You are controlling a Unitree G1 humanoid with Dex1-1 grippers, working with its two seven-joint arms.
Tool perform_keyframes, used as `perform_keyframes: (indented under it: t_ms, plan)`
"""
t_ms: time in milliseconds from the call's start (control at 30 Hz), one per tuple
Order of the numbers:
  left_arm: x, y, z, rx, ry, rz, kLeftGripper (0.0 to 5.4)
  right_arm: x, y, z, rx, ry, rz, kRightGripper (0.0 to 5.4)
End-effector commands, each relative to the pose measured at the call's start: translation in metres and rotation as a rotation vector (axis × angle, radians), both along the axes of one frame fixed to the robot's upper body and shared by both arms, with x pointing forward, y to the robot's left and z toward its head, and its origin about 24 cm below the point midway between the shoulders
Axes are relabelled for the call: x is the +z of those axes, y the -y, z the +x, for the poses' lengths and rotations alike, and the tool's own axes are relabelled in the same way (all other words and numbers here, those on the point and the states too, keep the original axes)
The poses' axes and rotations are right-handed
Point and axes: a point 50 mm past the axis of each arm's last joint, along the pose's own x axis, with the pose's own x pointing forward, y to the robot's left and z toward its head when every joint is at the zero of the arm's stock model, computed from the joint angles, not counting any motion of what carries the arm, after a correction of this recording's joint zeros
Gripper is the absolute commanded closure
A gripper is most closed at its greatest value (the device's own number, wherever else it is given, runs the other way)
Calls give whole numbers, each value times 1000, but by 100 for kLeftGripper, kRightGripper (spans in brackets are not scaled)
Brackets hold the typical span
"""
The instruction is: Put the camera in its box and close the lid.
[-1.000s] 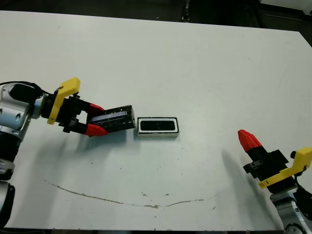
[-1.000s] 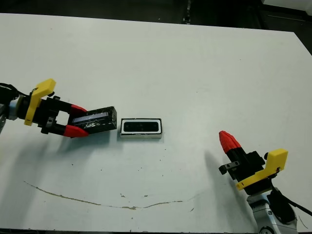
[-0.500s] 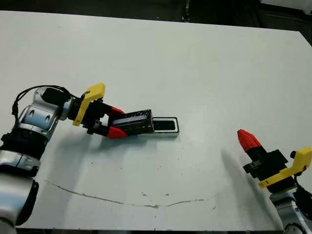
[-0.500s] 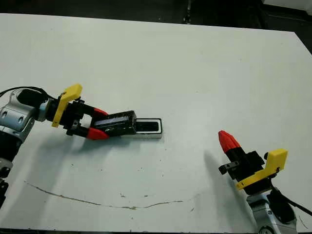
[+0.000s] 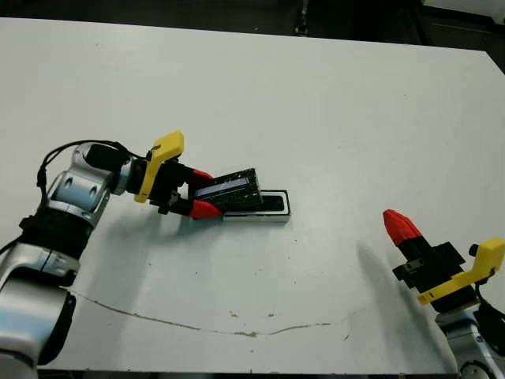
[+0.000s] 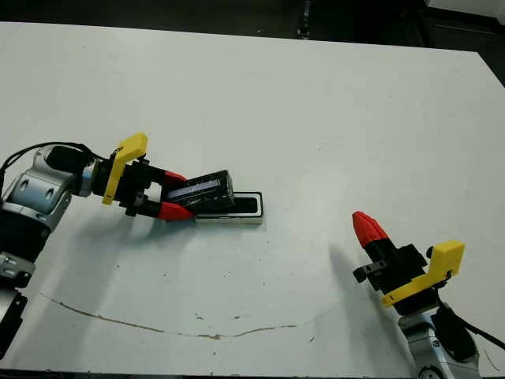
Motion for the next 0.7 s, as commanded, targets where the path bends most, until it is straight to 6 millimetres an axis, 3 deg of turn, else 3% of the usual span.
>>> perform_keyframes:
  t_ms: [33, 700]
  plan:
    - [-17, 6, -6, 15, -58, 9, 225, -2, 2, -2, -2, -22, -2, 540]
    - [-25, 19, -13, -26, -106, 24, 225, -2, 2, -3, -2, -30, 5, 540]
